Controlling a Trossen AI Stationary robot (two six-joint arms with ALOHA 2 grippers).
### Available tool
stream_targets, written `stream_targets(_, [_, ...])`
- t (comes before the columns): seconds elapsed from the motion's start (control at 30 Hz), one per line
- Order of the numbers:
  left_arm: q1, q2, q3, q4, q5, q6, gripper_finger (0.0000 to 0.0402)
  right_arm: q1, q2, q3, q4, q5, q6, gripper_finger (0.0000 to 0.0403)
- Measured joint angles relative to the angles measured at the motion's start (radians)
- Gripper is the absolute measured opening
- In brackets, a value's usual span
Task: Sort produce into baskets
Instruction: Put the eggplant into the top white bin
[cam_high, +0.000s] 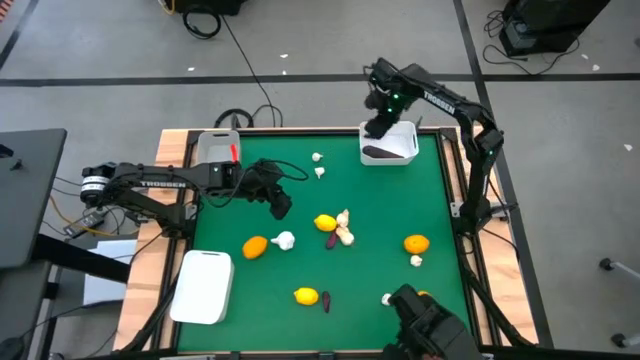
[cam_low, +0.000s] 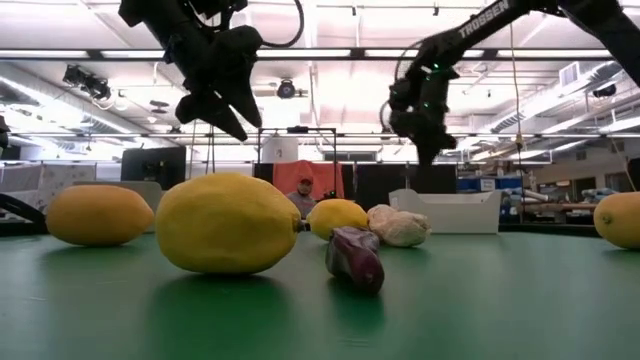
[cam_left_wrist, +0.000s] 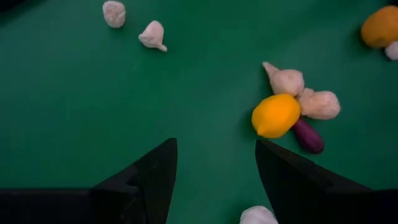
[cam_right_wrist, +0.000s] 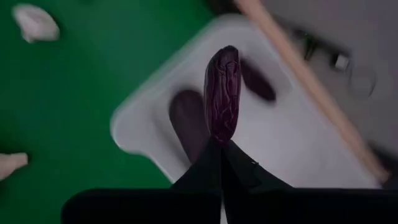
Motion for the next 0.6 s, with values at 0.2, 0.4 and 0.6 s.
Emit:
stream_targets(0.2, [-0.014,0.000,0.000,0.069,0.000,0.011,0.0223,-0.024,-0.001,-0.135,0.019,0.008,0.052,0.0015])
stream_targets(0.4, [-0.047,0.000,0.000,0.145,0.000,0.059,0.0223,-0.030,-0.001,-0.207,0.077,0.041,0.102,0.0095])
stream_targets(0.6, [-0.086,0.000,0.000,0.151,0.014,0.122,0.0223,-0.025,-0.026,-0.208,0.107,0.088,0.174,0.0175])
